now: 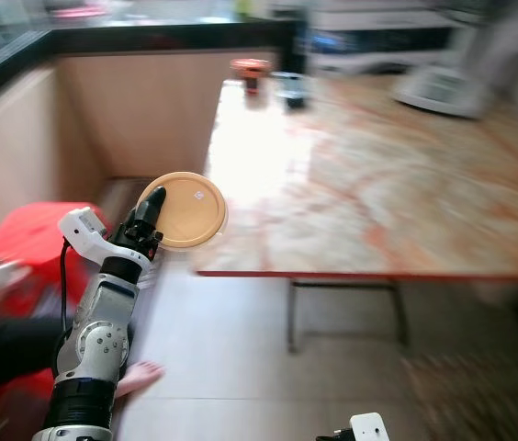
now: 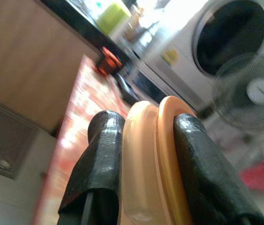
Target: Restocking fridge
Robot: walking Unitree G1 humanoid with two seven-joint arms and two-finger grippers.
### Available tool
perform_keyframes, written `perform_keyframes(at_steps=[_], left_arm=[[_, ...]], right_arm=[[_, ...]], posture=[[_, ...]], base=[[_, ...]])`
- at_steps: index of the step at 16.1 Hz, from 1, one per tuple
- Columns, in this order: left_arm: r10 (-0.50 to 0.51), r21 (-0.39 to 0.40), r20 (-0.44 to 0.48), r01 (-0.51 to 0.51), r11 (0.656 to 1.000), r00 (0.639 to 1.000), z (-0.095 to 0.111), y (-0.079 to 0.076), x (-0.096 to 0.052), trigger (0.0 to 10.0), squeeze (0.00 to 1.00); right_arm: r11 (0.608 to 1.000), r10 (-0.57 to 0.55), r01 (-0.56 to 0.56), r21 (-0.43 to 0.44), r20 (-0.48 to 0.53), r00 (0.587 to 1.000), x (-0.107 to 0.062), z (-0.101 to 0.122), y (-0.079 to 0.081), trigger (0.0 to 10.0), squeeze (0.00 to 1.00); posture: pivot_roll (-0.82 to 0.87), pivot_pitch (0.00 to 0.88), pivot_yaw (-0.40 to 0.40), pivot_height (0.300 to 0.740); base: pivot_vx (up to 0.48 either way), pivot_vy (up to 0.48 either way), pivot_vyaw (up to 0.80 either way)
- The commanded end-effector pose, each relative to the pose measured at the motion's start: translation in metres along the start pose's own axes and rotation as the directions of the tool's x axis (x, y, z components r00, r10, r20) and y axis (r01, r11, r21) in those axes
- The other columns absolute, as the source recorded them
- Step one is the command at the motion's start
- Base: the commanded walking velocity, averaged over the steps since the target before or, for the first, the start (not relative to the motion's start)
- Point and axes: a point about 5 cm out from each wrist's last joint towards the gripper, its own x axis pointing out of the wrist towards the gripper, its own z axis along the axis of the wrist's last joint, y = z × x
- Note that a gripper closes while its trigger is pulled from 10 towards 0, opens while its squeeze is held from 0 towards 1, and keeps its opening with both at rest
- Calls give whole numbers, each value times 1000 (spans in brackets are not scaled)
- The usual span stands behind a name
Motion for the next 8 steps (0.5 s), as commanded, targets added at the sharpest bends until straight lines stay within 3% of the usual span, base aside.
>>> perform_keyframes(at_steps=[1,4,7,8], left_arm=[[0,5,14,-1,1000,1000,2,-1,1,10000,0],[-6,29,2,6,1000,1000,1,-2,1,10000,0],[-20,50,-6,21,999,1000,-1,-4,0,10000,0],[-24,52,-13,25,998,1000,-2,-5,0,10000,0]], right_arm=[[1000,8,-8,-3,-11,1000,0,-2,1,10000,0],[1000,9,-9,-5,-13,1000,0,-2,2,10000,0],[1000,8,-8,-9,-19,1000,0,-3,2,10000,0],[1000,10,-11,-14,-21,1000,0,-4,1,10000,0]], posture=[[-89,0,56,740],[-92,0,54,740],[-90,0,55,740],[-86,0,52,740]], base=[[0,0,-800],[0,0,-800],[0,-371,-800],[0,0,-800]])
